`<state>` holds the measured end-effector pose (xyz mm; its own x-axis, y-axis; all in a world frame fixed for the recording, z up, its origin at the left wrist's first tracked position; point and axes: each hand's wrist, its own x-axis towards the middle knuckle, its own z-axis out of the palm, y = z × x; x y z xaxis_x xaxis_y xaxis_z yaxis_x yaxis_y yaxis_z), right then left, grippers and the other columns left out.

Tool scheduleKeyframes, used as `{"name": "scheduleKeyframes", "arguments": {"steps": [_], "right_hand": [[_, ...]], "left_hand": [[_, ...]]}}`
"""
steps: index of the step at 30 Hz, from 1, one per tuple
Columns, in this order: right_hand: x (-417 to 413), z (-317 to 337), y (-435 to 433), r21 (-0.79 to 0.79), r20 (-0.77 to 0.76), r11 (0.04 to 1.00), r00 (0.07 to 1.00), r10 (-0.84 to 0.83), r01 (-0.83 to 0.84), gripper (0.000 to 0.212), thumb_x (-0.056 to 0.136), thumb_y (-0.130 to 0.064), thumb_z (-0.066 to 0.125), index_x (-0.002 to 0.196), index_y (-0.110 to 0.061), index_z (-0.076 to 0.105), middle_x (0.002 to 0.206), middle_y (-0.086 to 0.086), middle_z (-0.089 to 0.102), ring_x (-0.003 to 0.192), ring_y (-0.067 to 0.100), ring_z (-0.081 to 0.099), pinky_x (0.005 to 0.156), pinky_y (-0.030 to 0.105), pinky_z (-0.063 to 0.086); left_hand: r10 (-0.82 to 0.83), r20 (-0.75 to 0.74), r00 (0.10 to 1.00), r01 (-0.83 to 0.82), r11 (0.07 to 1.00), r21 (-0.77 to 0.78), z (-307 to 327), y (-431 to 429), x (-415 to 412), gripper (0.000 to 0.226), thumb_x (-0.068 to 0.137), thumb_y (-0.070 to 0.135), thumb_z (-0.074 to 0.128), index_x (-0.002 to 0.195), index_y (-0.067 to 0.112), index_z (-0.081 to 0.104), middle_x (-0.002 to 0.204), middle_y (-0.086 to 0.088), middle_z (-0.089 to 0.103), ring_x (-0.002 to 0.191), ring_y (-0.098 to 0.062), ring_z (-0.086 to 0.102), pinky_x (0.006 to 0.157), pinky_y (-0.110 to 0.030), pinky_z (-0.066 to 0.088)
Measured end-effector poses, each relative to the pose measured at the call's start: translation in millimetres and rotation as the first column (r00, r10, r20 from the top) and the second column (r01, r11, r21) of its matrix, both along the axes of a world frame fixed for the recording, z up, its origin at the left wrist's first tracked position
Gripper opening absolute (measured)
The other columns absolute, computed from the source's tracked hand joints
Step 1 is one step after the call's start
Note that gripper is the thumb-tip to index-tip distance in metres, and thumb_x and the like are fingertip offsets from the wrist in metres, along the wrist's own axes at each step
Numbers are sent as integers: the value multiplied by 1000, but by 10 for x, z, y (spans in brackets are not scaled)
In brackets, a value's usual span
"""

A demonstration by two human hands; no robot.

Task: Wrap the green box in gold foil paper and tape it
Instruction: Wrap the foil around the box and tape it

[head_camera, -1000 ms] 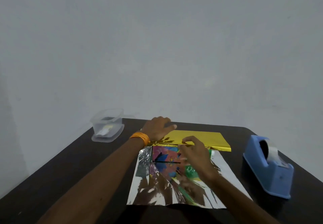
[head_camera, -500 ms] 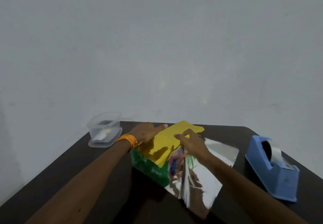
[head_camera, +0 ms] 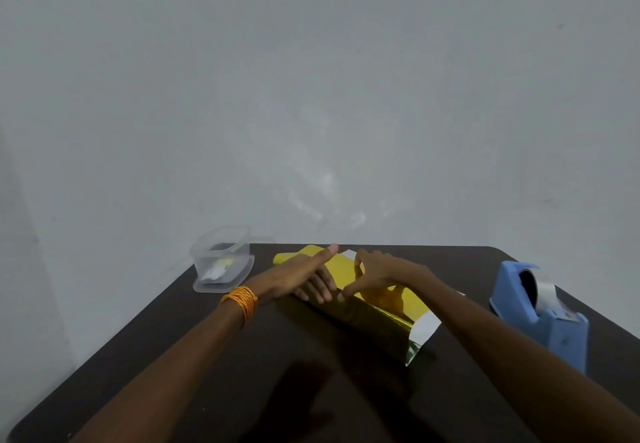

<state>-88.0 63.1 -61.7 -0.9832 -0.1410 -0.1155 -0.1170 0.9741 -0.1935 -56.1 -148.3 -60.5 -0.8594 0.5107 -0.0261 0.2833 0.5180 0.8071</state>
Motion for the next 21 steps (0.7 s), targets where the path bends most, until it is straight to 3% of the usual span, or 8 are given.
{"name": "scheduleKeyframes", "arguments": {"steps": [3,7,10,16,19,21], "right_hand": [[82,-2,41,-33,-9,994,994,109,-109,97,62,-65,80,139,-24,39,138,6,46,122,27,46,98,44,50],[263,160,174,-155,145,931,924,353,-331,98,57,-41,87,142,-29,38,139,-8,39,133,18,35,108,41,42],[320,176,213,-172,189,908,892,411,-382,98,58,-37,85,144,-30,37,146,-10,33,141,19,25,112,42,38],[301,137,262,-214,152,897,894,422,-387,91,69,-28,88,145,-30,37,146,-9,34,142,21,26,104,35,38],[264,185,290,-250,196,893,884,424,-373,86,78,-36,83,149,-30,35,155,-8,32,141,16,25,112,39,34],[162,229,295,-311,115,883,908,402,-352,72,89,-44,69,150,-26,37,156,-6,35,142,14,30,113,36,32]], "left_hand": [[102,-101,990,-97,994,48,43,-79,-16,82,91,75,26,92,8,74,87,-8,76,79,-20,70,72,-31,46],[219,-200,955,-192,970,146,109,-120,2,72,95,68,31,88,10,74,82,-5,76,72,-17,69,68,-30,45],[286,-225,931,-245,950,194,141,-81,-13,67,97,62,35,89,8,74,80,-6,75,70,-16,69,58,-18,46],[272,-316,909,-270,962,53,38,10,-172,58,100,55,38,94,8,71,83,-3,73,79,-18,68,70,-24,47],[232,-374,898,-271,961,-54,-5,31,-323,53,100,53,40,101,9,69,89,-3,72,85,-20,67,76,-28,48],[220,-383,897,-270,960,-81,-25,23,-445,48,101,47,42,104,7,67,96,-7,70,89,-23,65,76,-30,46]]}}
